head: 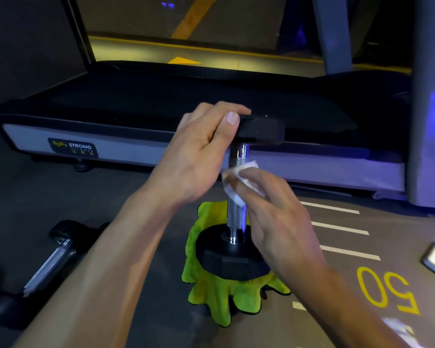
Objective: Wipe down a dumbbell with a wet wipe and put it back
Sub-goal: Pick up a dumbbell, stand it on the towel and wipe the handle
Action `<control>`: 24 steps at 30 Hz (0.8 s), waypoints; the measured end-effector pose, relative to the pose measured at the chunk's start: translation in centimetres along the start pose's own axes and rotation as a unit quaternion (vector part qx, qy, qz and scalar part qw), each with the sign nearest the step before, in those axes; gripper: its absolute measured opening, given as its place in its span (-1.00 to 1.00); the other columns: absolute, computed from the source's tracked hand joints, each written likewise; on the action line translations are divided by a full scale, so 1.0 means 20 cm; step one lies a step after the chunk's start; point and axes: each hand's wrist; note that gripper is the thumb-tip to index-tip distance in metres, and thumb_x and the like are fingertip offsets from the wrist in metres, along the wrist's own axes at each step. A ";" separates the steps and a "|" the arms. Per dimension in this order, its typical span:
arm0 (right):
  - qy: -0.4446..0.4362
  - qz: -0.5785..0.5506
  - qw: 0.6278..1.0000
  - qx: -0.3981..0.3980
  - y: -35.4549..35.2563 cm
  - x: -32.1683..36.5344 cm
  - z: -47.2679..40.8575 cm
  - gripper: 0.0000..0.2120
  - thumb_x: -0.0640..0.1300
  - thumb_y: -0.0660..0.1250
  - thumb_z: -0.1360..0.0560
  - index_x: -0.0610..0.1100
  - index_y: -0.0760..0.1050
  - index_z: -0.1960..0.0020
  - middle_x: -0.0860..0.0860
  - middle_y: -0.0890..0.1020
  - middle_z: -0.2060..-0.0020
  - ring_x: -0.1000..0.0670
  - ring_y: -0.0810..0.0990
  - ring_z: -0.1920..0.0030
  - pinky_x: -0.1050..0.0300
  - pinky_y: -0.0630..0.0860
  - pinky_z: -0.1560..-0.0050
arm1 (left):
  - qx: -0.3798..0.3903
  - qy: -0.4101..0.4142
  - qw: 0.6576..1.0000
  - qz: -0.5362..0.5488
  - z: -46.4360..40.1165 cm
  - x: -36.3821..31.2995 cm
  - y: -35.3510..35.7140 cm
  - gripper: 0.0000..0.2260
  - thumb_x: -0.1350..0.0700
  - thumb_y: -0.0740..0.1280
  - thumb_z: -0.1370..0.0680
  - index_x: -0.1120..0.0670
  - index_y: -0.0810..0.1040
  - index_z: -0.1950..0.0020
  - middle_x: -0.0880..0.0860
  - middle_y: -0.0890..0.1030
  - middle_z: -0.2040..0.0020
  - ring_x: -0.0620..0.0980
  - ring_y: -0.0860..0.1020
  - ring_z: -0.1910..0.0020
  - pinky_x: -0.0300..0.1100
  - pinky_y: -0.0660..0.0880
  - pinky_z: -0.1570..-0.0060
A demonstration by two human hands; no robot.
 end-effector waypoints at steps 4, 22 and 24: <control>0.033 -0.027 0.999 -0.023 0.02 -0.01 -0.12 -0.71 -0.21 0.23 -0.67 -0.19 0.56 -0.35 -0.06 0.54 -0.29 -0.10 0.57 -0.27 0.00 0.54 -0.26 | -0.003 -0.001 1.000 0.004 0.00 -0.01 0.01 -0.64 -0.14 0.05 -0.71 -0.20 0.57 -0.35 -0.26 0.50 -0.08 -0.16 0.42 -0.21 -0.57 0.22 -0.15; -0.002 0.015 0.999 -0.039 -0.03 -0.02 -0.15 -0.80 -0.22 0.29 -0.66 -0.17 0.63 -0.23 -0.01 0.55 -0.20 -0.10 0.55 -0.16 0.15 0.50 -0.12 | 0.000 0.000 1.000 0.004 -0.01 0.01 0.03 -0.65 -0.14 0.05 -0.71 -0.20 0.57 -0.35 -0.24 0.50 -0.09 -0.13 0.42 -0.24 -0.54 0.23 -0.19; -0.002 0.015 1.000 -0.021 -0.01 -0.01 -0.10 -0.75 -0.22 0.27 -0.66 -0.16 0.63 -0.27 -0.02 0.53 -0.22 -0.09 0.53 -0.18 0.22 0.43 -0.17 | -0.004 0.000 1.000 0.000 -0.01 0.01 0.02 -0.64 -0.14 0.05 -0.71 -0.18 0.57 -0.35 -0.21 0.50 -0.10 -0.09 0.43 -0.24 -0.52 0.24 -0.19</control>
Point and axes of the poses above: each hand's wrist, its own z-axis away from the middle knuckle, its own y-axis out of the palm, x = y × z
